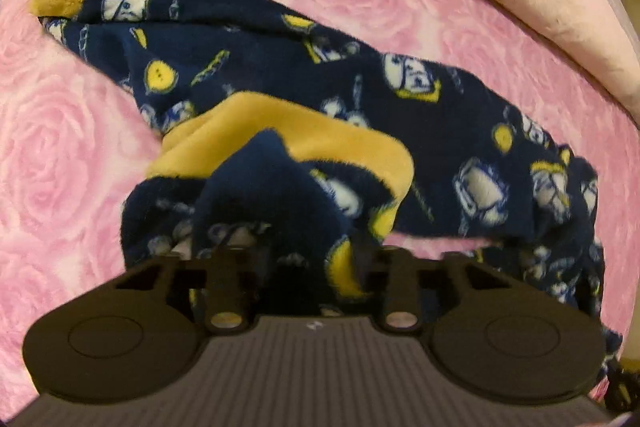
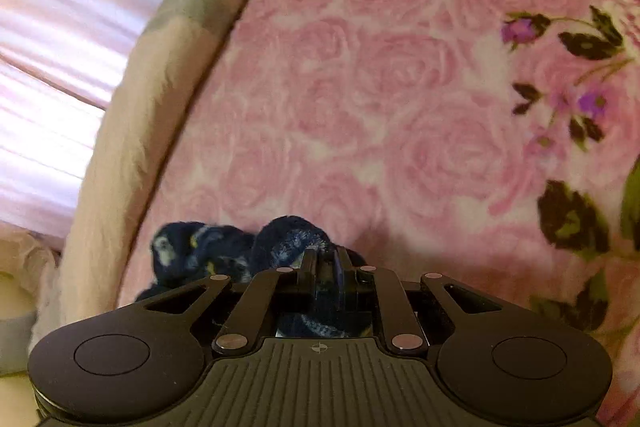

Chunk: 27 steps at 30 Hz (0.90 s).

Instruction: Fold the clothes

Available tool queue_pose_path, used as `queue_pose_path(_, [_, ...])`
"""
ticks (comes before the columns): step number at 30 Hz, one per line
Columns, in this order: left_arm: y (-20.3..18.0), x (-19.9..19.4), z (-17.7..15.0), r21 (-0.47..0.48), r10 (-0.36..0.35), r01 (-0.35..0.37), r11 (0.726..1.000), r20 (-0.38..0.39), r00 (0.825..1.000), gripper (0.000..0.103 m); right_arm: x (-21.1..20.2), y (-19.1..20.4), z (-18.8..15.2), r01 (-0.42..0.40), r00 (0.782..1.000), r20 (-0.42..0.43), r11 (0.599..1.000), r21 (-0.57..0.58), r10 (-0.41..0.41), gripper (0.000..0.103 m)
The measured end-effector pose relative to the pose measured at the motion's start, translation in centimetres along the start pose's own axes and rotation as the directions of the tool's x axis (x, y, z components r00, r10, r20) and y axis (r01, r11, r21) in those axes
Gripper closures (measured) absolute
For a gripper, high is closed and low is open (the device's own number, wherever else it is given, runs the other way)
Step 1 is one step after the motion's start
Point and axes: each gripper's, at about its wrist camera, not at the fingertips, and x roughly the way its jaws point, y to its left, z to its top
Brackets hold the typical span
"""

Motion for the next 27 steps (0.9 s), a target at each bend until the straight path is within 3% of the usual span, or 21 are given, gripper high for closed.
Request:
queue_pose_path(2, [1.1, -0.6, 0.0, -0.029, -0.020, 0.020, 0.999, 0.017, 1.000, 0.071, 0.3, 0.2, -0.4, 0.021, 1.000, -0.021, 0.999, -0.028, -0.022, 0.089])
queue_pose_path(3, [1.5, -0.8, 0.0, -0.043, -0.022, 0.023, 0.999, 0.022, 1.000, 0.061, 0.2, 0.0, -0.7, 0.022, 1.000, -0.014, 0.999, -0.024, -0.023, 0.081])
queue_pose_path(4, [1.8, -0.9, 0.0, -0.055, -0.029, 0.030, 0.998, 0.025, 0.999, 0.059, 0.2, -0.2, -1.2, 0.029, 1.000, -0.001, 0.999, -0.014, -0.029, 0.045])
queue_pose_path(5, [1.9, -0.8, 0.1, -0.062, -0.042, 0.044, 0.997, 0.025, 0.999, 0.058, 0.2, -0.3, -1.5, 0.037, 0.999, 0.013, 0.999, -0.005, -0.036, 0.025])
queue_pose_path(6, [1.9, -0.7, 0.3, -0.068, -0.051, 0.052, 0.996, 0.025, 0.998, 0.056, 0.3, -0.4, -1.7, 0.033, 0.999, 0.024, 0.999, -0.001, -0.033, 0.015])
queue_pose_path(9, [1.5, -0.2, 0.7, -0.073, -0.073, 0.075, 0.995, 0.025, 0.997, 0.054, 0.9, -0.6, -2.2, 0.027, 0.999, 0.040, 1.000, 0.005, -0.027, 0.015])
queue_pose_path(10, [1.3, 0.1, 0.7, -0.066, -0.077, 0.079, 0.995, 0.023, 0.997, 0.055, 1.4, -0.5, -2.2, 0.031, 0.999, 0.029, 1.000, 0.001, -0.031, 0.017])
queue_pose_path(11, [1.1, 0.4, 0.6, -0.055, -0.078, 0.079, 0.995, 0.017, 0.997, 0.064, 2.1, -0.4, -2.2, 0.024, 1.000, 0.009, 1.000, -0.011, -0.024, 0.020])
queue_pose_path(12, [1.0, 0.7, 0.4, -0.043, -0.079, 0.079, 0.996, 0.009, 0.997, 0.087, 2.9, -0.2, -2.2, 0.021, 1.000, -0.019, 0.999, -0.027, -0.022, 0.037])
queue_pose_path(13, [1.0, 1.0, 0.1, -0.034, -0.081, 0.081, 0.996, 0.002, 0.997, 0.098, 3.7, 0.1, -2.2, 0.026, 0.999, -0.043, 0.999, -0.043, -0.027, 0.065])
queue_pose_path(14, [1.3, 0.9, -0.3, -0.034, -0.088, 0.088, 0.996, 0.001, 0.996, 0.099, 4.3, 0.3, -2.2, 0.030, 0.997, -0.071, 0.998, -0.052, -0.034, 0.083])
queue_pose_path(15, [1.7, 0.5, -0.6, -0.041, -0.097, 0.098, 0.994, 0.013, 0.995, 0.099, 4.7, 0.6, -2.1, 0.040, 0.994, -0.097, 0.998, -0.052, -0.045, 0.094])
queue_pose_path(17, [2.9, -1.1, -0.8, -0.045, -0.107, 0.109, 0.993, 0.058, 0.993, 0.100, 4.7, 1.0, -1.9, 0.047, 0.993, -0.111, 0.998, -0.034, -0.050, 0.095])
queue_pose_path(19, [4.2, -3.2, 0.0, -0.054, -0.094, 0.101, 0.993, 0.116, 0.989, 0.100, 4.1, 1.8, -0.9, 0.009, 0.994, -0.106, 1.000, 0.024, -0.006, 0.096])
queue_pose_path(23, [6.9, -8.9, 5.0, -0.116, -0.057, 0.088, 0.989, 0.246, 0.968, 0.100, 3.5, 5.7, 3.3, -0.106, 0.992, -0.061, 0.987, 0.118, 0.113, 0.096])
queue_pose_path(25, [7.6, -13.0, 7.9, -0.129, -0.028, 0.077, 0.989, 0.343, 0.939, 0.100, 3.1, 9.3, 5.9, -0.200, 0.980, 0.002, 0.972, 0.124, 0.201, 0.096])
queue_pose_path(27, [8.0, -17.6, 10.1, -0.137, -0.023, 0.094, 0.986, 0.448, 0.894, 0.100, 2.0, 13.7, 8.3, -0.312, 0.949, 0.073, 0.945, 0.098, 0.306, 0.097])
